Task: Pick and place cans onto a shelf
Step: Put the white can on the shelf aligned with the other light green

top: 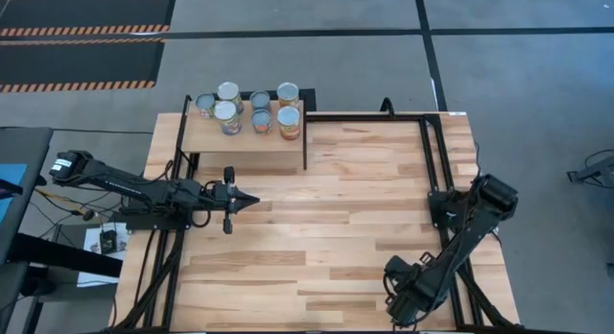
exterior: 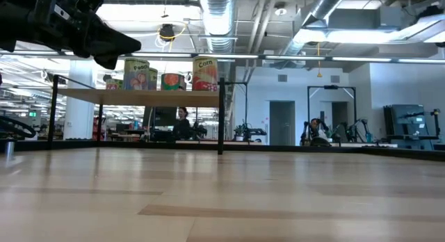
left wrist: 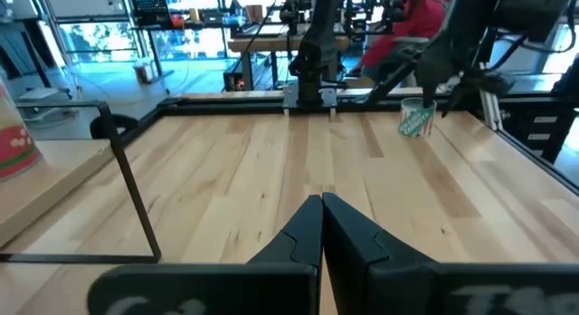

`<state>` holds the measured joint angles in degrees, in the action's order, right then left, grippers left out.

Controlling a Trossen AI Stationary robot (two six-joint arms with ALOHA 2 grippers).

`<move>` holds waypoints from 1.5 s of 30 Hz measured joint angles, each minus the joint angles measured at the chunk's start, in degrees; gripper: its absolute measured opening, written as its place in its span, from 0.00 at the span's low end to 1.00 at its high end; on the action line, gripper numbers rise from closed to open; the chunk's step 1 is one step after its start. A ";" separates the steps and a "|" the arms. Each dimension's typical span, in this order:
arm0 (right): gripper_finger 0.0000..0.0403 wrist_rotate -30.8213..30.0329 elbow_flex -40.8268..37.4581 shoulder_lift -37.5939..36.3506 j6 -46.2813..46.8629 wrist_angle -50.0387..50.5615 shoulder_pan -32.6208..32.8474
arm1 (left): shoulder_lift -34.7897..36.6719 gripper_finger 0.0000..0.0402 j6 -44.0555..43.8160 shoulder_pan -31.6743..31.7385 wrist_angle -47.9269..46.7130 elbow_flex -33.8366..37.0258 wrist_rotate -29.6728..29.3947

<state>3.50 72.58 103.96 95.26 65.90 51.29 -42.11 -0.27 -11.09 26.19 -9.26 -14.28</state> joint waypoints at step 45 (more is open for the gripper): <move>0.04 -17.76 39.29 28.07 -100.66 -22.15 -40.64 | -0.02 0.00 -1.01 0.00 -1.67 0.00 0.00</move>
<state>-14.26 111.87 132.03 -5.40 43.74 10.65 -42.13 -1.28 -11.09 24.52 -9.26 -14.28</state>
